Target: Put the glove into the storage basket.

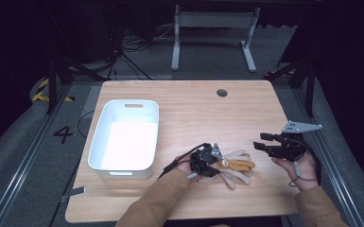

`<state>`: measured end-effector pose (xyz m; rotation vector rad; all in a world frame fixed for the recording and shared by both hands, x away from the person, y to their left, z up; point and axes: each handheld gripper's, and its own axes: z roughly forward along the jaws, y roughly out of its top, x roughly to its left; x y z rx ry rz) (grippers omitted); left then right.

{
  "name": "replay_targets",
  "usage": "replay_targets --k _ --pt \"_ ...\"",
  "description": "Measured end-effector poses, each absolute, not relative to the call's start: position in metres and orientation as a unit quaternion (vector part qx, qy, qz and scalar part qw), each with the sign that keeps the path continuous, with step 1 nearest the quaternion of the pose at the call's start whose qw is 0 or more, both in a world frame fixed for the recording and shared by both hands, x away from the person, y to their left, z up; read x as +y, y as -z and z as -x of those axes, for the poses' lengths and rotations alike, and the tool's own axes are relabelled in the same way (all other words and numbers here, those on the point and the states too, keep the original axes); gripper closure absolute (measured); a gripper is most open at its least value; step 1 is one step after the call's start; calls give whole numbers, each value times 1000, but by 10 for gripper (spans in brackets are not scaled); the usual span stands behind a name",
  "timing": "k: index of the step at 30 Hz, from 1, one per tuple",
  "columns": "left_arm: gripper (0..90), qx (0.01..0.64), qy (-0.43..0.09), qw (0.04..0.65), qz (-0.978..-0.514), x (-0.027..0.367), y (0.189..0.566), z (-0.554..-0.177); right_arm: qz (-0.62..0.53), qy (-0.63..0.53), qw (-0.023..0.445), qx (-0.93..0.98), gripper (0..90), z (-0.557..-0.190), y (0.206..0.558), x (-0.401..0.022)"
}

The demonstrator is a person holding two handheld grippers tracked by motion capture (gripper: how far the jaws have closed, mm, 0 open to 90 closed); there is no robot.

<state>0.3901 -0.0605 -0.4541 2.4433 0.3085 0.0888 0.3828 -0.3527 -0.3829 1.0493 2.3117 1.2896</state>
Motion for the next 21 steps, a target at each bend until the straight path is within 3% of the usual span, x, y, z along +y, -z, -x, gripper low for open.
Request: replay_targets --k 21 --pt "691 145 -40 353 -923 -51 421 -382 -364 -450 152 801 455 -384 380 -354"
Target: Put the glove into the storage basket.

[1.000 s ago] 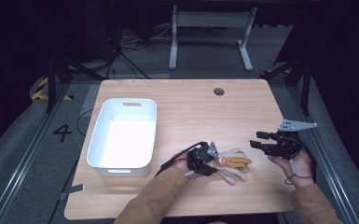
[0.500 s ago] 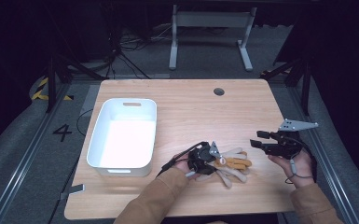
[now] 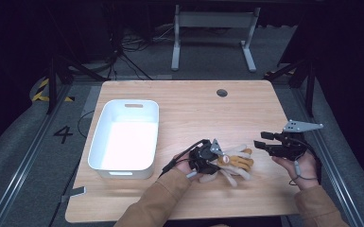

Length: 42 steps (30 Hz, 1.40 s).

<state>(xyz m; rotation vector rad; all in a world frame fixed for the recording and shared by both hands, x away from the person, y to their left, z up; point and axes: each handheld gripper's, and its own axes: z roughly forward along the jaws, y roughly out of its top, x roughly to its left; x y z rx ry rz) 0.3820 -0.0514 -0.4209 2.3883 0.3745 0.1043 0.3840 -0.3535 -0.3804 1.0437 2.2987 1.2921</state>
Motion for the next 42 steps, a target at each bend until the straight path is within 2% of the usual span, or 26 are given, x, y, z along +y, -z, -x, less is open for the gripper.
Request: replay_targets --k 23,34,42 --pt "687 242 -49 374 -894 -31 398 -387 -372 -444 147 802 462 -391 383 -355" --pt "686 296 -66 364 -880 -3 381 -381 -351 -429 126 823 620 -417 382 -340" --pt "686 329 -75 358 -871 16 371 -377 -347 -433 106 825 616 -435 378 -327"
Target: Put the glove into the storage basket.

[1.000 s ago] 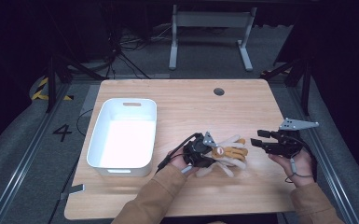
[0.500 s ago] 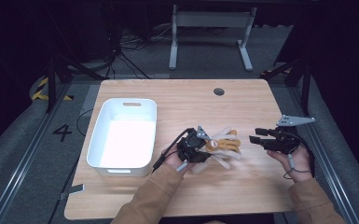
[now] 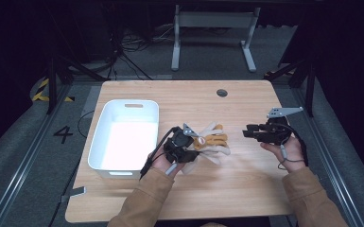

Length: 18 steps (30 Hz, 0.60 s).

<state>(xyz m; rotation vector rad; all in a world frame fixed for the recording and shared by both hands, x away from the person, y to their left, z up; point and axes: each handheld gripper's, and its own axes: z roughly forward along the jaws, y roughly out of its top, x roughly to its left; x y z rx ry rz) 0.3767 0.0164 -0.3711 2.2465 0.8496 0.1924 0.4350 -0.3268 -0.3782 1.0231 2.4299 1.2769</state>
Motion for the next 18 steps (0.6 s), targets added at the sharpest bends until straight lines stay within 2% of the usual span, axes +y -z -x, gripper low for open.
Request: replay_targets --k 18 --pt "684 368 -56 324 -870 28 365 -395 -344 -436 100 826 615 -438 378 -324"
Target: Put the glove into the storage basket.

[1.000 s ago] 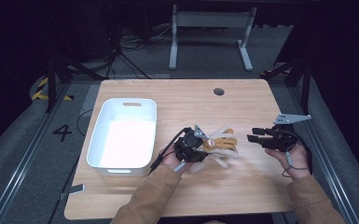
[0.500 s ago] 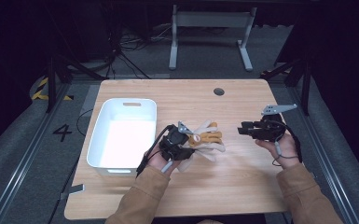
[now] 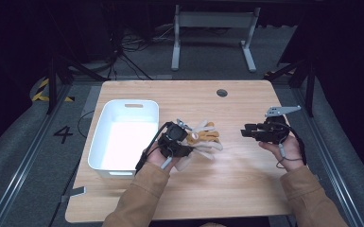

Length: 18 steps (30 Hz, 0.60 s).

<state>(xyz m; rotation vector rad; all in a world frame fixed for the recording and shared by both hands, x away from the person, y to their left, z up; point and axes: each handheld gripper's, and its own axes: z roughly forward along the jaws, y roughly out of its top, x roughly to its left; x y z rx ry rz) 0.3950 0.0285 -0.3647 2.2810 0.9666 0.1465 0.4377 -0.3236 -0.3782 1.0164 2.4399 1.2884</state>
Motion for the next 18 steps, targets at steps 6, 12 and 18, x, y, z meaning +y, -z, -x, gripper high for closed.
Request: replay_targets --k 6,12,18 --pt "684 384 -45 308 -869 34 358 -407 -351 -436 101 823 615 -434 377 -330" --pt "684 395 -43 300 -867 40 350 -416 -358 -434 101 820 614 -430 378 -337" --pt "684 400 -44 287 -869 45 341 -426 -357 -437 95 820 617 -426 380 -342"
